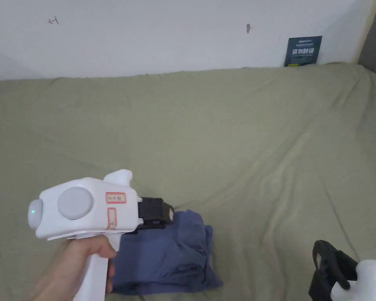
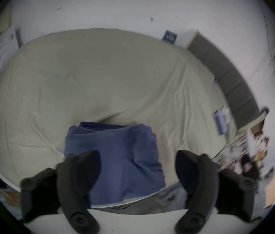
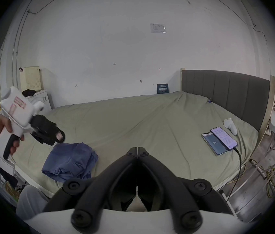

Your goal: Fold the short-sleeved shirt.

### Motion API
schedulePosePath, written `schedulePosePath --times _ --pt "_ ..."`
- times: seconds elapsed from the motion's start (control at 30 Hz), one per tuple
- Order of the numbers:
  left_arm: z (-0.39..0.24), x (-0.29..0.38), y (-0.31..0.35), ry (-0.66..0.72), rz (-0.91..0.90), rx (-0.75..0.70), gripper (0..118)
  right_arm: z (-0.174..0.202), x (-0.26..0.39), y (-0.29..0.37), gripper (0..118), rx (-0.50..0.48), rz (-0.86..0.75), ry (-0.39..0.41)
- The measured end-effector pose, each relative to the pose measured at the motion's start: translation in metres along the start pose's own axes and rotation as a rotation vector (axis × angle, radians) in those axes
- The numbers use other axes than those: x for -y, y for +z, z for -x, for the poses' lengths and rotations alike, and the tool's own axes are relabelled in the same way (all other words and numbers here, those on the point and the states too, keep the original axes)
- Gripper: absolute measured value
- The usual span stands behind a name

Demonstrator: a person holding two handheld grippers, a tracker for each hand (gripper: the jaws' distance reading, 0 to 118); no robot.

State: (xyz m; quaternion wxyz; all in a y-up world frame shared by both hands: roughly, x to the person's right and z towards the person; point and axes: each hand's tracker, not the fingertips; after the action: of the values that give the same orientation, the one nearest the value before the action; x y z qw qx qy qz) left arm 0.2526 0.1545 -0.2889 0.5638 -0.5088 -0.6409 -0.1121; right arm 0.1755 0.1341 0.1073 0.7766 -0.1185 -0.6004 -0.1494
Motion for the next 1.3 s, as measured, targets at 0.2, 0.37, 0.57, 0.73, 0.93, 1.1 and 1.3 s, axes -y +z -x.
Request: schedulePosePath --times 0.2,0.37,0.57,0.73,0.93,1.1,1.3 --pt "0.041 0.011 -0.045 0.117 0.066 0.129 0 0.005 0.003 -0.003 0 -0.018 0.023 -0.01" --pt "0.023 0.031 -0.115 0.154 0.191 0.21 0 0.004 0.004 -0.005 0 -0.001 0.048 0.006" --pt "0.03 0.047 -0.158 0.204 0.199 0.287 0 -0.001 0.008 -0.014 0 0.002 0.096 0.026" --pt "0.02 0.031 -0.117 0.076 0.161 0.206 0 0.01 0.004 -0.032 0 -0.084 0.135 0.014" --pt "0.033 0.001 -0.018 -0.028 -0.008 0.109 0 0.061 -0.019 -0.081 0 -0.396 0.214 -0.001" --pt "0.071 0.001 0.026 -0.102 -0.041 -0.094 0 0.09 -0.013 -0.175 0 -0.82 0.543 -0.324" --pt "0.123 0.007 0.016 0.029 0.001 -0.091 0 0.072 0.053 -0.253 0 -0.973 0.848 -0.544"
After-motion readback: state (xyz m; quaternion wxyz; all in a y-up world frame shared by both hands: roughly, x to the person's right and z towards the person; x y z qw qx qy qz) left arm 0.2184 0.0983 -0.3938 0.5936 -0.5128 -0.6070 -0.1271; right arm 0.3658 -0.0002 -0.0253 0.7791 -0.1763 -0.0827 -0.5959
